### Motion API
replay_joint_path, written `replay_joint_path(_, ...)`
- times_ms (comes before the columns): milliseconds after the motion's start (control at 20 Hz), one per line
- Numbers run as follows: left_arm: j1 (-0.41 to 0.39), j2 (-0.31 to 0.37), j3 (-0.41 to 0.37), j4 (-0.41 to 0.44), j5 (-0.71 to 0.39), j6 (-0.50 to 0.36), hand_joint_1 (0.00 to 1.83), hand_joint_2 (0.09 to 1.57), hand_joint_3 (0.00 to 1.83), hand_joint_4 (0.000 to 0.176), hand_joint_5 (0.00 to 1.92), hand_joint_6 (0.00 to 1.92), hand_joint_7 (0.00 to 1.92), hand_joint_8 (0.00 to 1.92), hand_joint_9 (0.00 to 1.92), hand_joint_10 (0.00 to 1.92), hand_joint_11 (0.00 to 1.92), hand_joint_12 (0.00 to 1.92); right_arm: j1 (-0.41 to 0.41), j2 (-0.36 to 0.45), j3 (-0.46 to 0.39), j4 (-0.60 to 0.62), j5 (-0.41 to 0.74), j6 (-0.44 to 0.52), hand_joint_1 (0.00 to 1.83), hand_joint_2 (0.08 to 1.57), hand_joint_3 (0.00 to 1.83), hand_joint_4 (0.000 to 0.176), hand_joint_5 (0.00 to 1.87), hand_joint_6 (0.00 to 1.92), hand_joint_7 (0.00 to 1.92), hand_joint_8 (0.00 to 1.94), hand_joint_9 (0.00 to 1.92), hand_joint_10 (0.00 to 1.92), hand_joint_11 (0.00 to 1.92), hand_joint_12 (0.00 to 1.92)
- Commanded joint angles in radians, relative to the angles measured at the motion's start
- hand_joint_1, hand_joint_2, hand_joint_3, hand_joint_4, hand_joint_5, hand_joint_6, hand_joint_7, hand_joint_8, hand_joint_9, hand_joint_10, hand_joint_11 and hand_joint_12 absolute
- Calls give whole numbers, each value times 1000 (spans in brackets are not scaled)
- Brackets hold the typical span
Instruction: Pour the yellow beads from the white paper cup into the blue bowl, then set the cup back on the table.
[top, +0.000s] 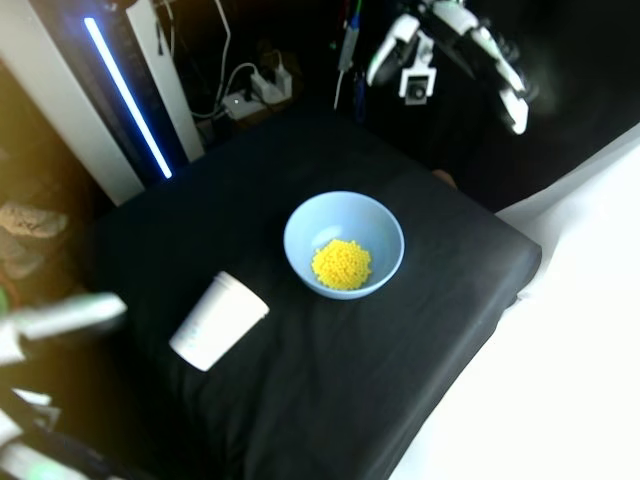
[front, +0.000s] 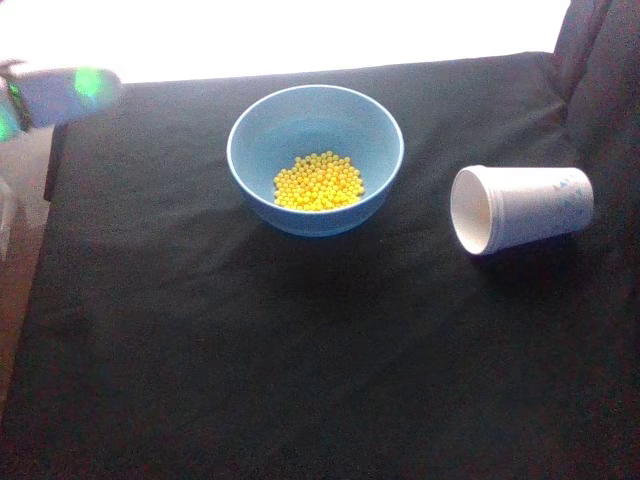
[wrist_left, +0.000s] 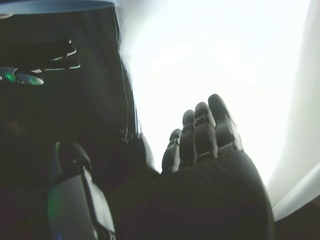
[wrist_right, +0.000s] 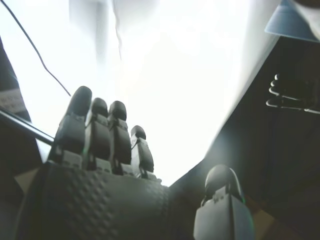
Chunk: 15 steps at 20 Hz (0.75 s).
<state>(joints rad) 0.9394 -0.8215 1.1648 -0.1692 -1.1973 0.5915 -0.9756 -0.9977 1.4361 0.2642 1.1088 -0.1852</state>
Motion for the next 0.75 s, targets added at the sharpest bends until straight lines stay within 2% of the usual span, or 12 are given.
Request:
replay_joint_path(0, -4, 20, -8, -46, -189, 8, 252, 912, 7, 176, 0, 0, 176, 1, 215, 4, 0, 615, 12, 20, -10, 29, 168, -7, 88, 920, 0, 169, 0, 0, 113, 5, 97, 6, 0, 603)
replay_joint_path(50, -1, 27, -16, -49, -210, 14, 190, 958, 10, 176, 0, 0, 166, 0, 208, 1, 0, 599, 12, 27, -23, 29, 188, -15, 111, 848, 0, 175, 0, 0, 155, 6, 123, 8, 0, 648)
replay_joint_path(100, 2, 32, -22, -52, -234, 20, 190, 958, 10, 176, 0, 0, 166, 0, 208, 1, 0, 599, 12, 35, -36, 29, 206, -22, 111, 848, 0, 175, 0, 0, 155, 6, 123, 8, 0, 648)
replay_joint_path(150, 6, 35, -27, -52, -254, 22, 141, 991, 4, 176, 0, 0, 180, 3, 214, 1, 0, 664, 12, 37, -47, 29, 229, -23, 150, 831, 0, 176, 0, 0, 169, 1, 109, 1, 0, 540)
replay_joint_path(200, 10, 39, -32, -51, -275, 23, 175, 959, 0, 71, 111, 11, 217, 4, 226, 2, 0, 669, 12, 45, -64, 31, 259, -26, 153, 836, 2, 176, 0, 0, 160, 0, 105, 0, 0, 527)
replay_joint_path(250, 13, 41, -36, -51, -295, 25, 168, 978, 0, 20, 167, 6, 266, 4, 263, 3, 0, 773, 12, 58, -78, 38, 286, -32, 176, 828, 0, 176, 0, 0, 170, 1, 117, 3, 0, 494)
replay_joint_path(300, 17, 43, -40, -51, -313, 26, 165, 995, 4, 96, 64, 0, 232, 2, 235, 1, 0, 708, 11, 69, -89, 42, 306, -36, 191, 818, 0, 176, 0, 0, 159, 1, 104, 2, 0, 449)
replay_joint_path(350, 25, 48, -46, -51, -345, 30, 218, 981, 0, 160, 12, 0, 237, 6, 254, 10, 0, 692, 11, 81, -104, 42, 328, -36, 209, 842, 9, 176, 0, 0, 140, 0, 89, 0, 0, 435)
replay_joint_path(400, 29, 53, -51, -51, -371, 35, 235, 970, 0, 173, 2, 0, 215, 5, 232, 7, 0, 629, 11, 87, -111, 42, 343, -36, 208, 862, 5, 176, 0, 0, 143, 1, 98, 3, 0, 482)
replay_joint_path(450, 33, 56, -56, -51, -388, 43, 284, 1002, 4, 163, 0, 0, 231, 6, 247, 9, 0, 642, 11, 90, -115, 42, 355, -37, 202, 893, 3, 176, 0, 0, 154, 1, 100, 2, 0, 548)
replay_joint_path(600, 46, 68, -66, -51, -444, 55, 263, 1019, 0, 176, 0, 0, 205, 2, 182, 1, 0, 443, 9, 96, -129, 47, 408, -48, 200, 885, 1, 176, 0, 0, 153, 3, 89, 4, 0, 539)
replay_joint_path(700, 50, 78, -72, -49, -479, 62, 287, 1012, 0, 169, 0, 0, 198, 1, 177, 0, 0, 449, 8, 104, -142, 48, 446, -57, 206, 888, 1, 175, 6, 2, 171, 7, 116, 13, 0, 543)
